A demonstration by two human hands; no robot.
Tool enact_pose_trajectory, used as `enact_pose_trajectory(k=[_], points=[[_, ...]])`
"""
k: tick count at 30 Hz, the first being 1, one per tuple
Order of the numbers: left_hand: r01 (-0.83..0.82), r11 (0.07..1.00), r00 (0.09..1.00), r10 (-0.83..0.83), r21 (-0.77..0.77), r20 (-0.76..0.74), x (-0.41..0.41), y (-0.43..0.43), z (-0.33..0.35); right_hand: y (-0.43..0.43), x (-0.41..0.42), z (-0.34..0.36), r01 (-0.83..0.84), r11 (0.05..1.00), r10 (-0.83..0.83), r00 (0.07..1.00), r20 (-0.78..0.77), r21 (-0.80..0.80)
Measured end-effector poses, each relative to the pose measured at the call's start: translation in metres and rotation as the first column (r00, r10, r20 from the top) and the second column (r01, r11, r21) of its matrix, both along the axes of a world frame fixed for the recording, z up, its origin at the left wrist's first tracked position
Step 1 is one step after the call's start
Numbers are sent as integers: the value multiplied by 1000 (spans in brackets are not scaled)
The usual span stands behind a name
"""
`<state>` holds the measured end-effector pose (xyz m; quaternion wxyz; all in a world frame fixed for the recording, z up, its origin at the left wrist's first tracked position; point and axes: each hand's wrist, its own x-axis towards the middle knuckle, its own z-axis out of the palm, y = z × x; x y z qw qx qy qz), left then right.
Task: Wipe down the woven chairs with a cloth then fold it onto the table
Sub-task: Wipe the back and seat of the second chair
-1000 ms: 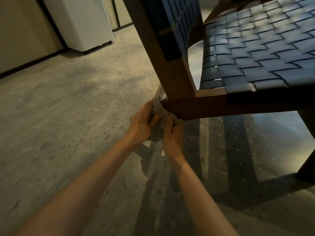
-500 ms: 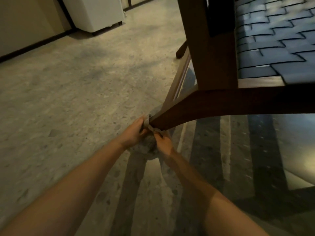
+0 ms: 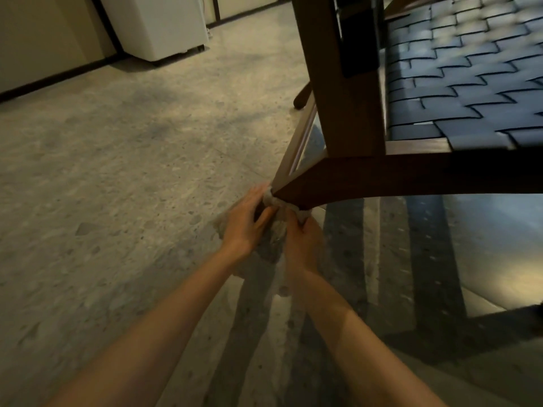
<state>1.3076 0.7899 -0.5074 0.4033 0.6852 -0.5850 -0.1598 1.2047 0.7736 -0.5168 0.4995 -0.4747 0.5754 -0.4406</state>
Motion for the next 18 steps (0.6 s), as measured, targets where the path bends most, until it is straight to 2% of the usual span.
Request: enact_pose_trajectory(k=[4, 8, 12, 15, 18], points=[[-21, 995, 1000, 19, -100, -21, -27, -3, 23, -1, -23, 26, 77, 995, -73, 995, 65, -60], [28, 961, 999, -39, -275, -35, -53, -7, 48, 1, -43, 44, 162, 981, -141, 973, 181, -107], [-18, 972, 999, 7, -236, -48, -69, -12, 61, 2, -54, 50, 203, 979, -188, 936, 296, -19], [-7, 977, 1000, 8, -214, 4, -69, -13, 66, 6, -60, 49, 192, 978, -168, 956, 242, -77], [34, 984, 999, -39, -177, -26, -64, -12, 63, 3, -60, 47, 149, 985, -127, 968, 216, -87]])
